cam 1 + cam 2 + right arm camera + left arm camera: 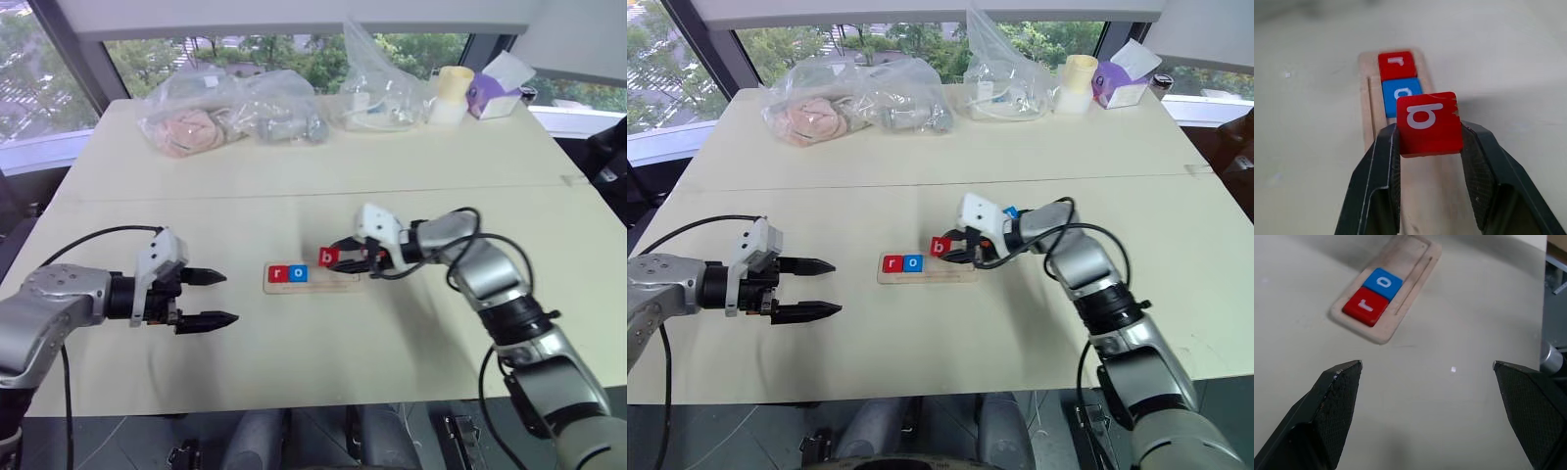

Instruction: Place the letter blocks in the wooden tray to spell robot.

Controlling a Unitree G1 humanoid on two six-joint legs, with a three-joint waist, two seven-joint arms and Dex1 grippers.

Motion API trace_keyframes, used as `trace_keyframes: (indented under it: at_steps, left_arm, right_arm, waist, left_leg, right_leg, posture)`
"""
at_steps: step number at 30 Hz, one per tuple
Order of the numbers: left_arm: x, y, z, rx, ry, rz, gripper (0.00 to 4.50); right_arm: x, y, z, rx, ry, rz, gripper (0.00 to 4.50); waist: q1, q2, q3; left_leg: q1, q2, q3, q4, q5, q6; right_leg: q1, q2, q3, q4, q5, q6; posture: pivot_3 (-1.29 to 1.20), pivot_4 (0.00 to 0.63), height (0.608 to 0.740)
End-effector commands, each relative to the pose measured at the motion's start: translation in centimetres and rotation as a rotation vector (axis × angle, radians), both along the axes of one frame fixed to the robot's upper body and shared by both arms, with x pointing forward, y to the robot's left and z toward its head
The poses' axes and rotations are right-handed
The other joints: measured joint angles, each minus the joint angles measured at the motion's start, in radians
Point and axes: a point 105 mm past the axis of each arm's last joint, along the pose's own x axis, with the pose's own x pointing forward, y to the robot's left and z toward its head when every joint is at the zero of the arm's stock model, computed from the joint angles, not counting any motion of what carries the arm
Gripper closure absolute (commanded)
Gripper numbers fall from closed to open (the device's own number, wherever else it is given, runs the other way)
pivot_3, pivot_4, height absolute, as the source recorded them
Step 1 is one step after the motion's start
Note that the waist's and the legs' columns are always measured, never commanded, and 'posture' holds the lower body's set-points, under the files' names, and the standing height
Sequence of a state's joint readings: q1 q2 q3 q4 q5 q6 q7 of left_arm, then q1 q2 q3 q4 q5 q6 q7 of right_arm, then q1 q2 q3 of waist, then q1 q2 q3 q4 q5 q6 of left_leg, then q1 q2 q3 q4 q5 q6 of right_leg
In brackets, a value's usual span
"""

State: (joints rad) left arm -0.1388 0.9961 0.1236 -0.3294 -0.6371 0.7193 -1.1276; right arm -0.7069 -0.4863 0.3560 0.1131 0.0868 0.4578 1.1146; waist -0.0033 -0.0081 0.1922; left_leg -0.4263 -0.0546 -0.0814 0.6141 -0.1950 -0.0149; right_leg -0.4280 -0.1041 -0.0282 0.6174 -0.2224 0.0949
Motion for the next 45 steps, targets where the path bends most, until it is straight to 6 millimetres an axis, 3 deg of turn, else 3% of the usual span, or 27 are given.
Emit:
trace_keyframes:
  at_steps: [1, 20, 27, 32, 39, 42, 45]
  left_arm:
    - [0.0, -0.2, 0.7, -0.003, -0.046, -0.006, 0.00]
    - [0.3, -1.3, 0.4, -0.023, -0.074, 0.007, 0.00]
    - [0.5, -1.3, 0.3, -0.022, -0.077, 0.011, 0.00]
    - [0.6, -1.4, 0.2, -0.027, -0.081, 0.017, 0.00]
    - [0.9, -1.9, 1.6, -0.081, -0.131, 0.035, 0.00]
    - [1.0, -2.8, 2.2, -0.096, -0.163, 0.019, 0.00]
    - [1.8, -4.0, 2.6, -0.128, -0.207, 0.010, 0.00]
  right_arm:
    - [0.0, 1.3, 0.4, -0.031, -0.053, 0.040, 3.36]
    - [0.4, 1.7, -0.8, -0.066, -0.030, 0.071, 3.36]
    - [1.1, 1.9, 0.5, -0.016, -0.064, 0.039, 0.04]
    - [1.5, 0.6, 2.7, 0.038, -0.138, -0.008, 0.04]
    - [3.7, -5.6, 4.5, 0.120, -0.127, -0.412, 0.04]
    - [3.1, -7.6, 4.0, 0.205, -0.025, -0.660, 0.04]
    - [1.3, -7.5, 2.5, 0.234, 0.067, -0.781, 0.04]
  waist:
    - [-0.003, 0.000, 0.000]
    - [-0.012, 0.000, 0.000]
    - [-0.013, 0.000, 0.000]
    - [-0.010, 0.000, 0.000]
    - [-0.007, 0.000, 0.000]
    - [-0.008, 0.000, 0.000]
    - [-0.008, 0.000, 0.000]
  left_leg:
    - [0.000, 0.000, 0.000, 0.000, 0.000, 0.000]
    - [0.002, 0.001, 0.000, 0.000, 0.001, -0.001]
    - [0.002, 0.001, 0.000, 0.000, 0.001, -0.002]
    - [0.002, 0.001, -0.001, 0.001, 0.001, -0.002]
    - [0.002, 0.001, -0.001, 0.001, 0.002, -0.002]
    - [0.002, 0.001, -0.002, 0.001, 0.002, -0.002]
    - [0.002, 0.001, -0.002, 0.000, 0.002, -0.002]
  right_leg:
    - [0.000, 0.000, 0.000, 0.000, 0.000, 0.000]
    - [0.000, 0.002, 0.000, 0.004, 0.000, 0.000]
    - [0.000, 0.002, 0.000, 0.006, 0.000, 0.001]
    - [0.000, 0.002, 0.000, 0.007, 0.000, 0.000]
    - [0.000, 0.001, 0.000, 0.008, 0.000, 0.000]
    - [-0.001, 0.001, 0.000, 0.009, 0.000, 0.000]
    - [-0.001, 0.001, 0.000, 0.010, 0.000, 0.000]
  posture:
    - [0.00, 0.150, 0.740]
    - [0.00, 0.150, 0.740]
    - [0.00, 0.150, 0.740]
    - [0.00, 0.150, 0.740]
    - [0.00, 0.150, 0.740]
    - [0.00, 0.150, 0.740]
    - [0.00, 0.150, 0.740]
